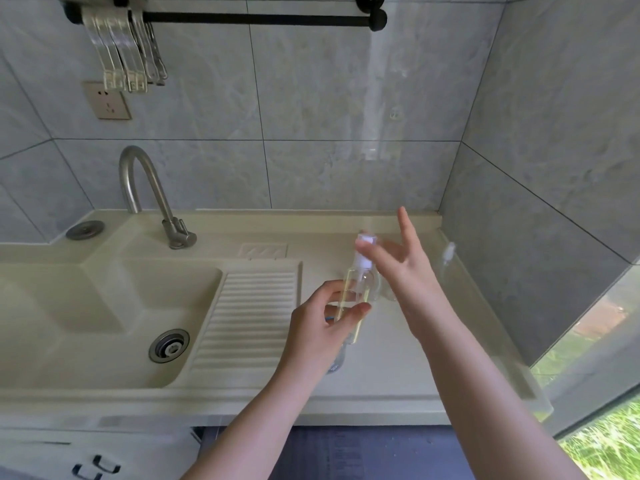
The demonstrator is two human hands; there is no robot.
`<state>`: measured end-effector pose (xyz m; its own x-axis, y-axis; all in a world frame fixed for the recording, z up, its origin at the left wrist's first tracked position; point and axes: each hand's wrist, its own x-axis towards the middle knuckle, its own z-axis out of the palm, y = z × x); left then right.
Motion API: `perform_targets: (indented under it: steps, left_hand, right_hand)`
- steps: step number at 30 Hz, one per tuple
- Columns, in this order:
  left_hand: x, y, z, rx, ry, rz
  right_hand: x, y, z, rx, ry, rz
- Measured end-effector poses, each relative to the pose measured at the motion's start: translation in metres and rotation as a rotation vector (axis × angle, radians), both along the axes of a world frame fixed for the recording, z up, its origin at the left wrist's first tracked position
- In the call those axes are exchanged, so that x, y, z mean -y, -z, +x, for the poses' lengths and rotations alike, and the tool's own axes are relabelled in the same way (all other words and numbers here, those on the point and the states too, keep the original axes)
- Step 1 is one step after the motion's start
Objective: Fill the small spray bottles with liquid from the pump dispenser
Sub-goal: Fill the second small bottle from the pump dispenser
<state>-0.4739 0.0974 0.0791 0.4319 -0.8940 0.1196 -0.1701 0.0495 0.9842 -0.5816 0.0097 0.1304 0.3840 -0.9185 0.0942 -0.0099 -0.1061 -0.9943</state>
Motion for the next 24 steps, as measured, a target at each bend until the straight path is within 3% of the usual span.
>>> perform_targets:
  steps: [3,8,16,20,24]
  left_hand:
    - [-0.001,0.001,0.0,0.011,-0.004,0.0]
    - [-0.002,0.004,0.004,0.013,-0.016,0.001]
    - [-0.008,0.008,0.006,0.018,-0.025,0.007]
    - [-0.011,0.009,0.008,0.018,-0.032,0.019]
    - [-0.013,0.01,0.006,0.036,-0.039,0.016]
  right_hand:
    - [-0.003,0.003,0.002,-0.042,0.077,-0.125]
    - [-0.004,0.002,0.001,0.042,0.002,-0.059]
    - [-0.011,0.008,0.01,-0.038,0.047,-0.15]
    - [-0.011,0.006,0.008,0.02,-0.068,-0.064]
    - [-0.015,0.007,0.01,-0.057,0.001,-0.096]
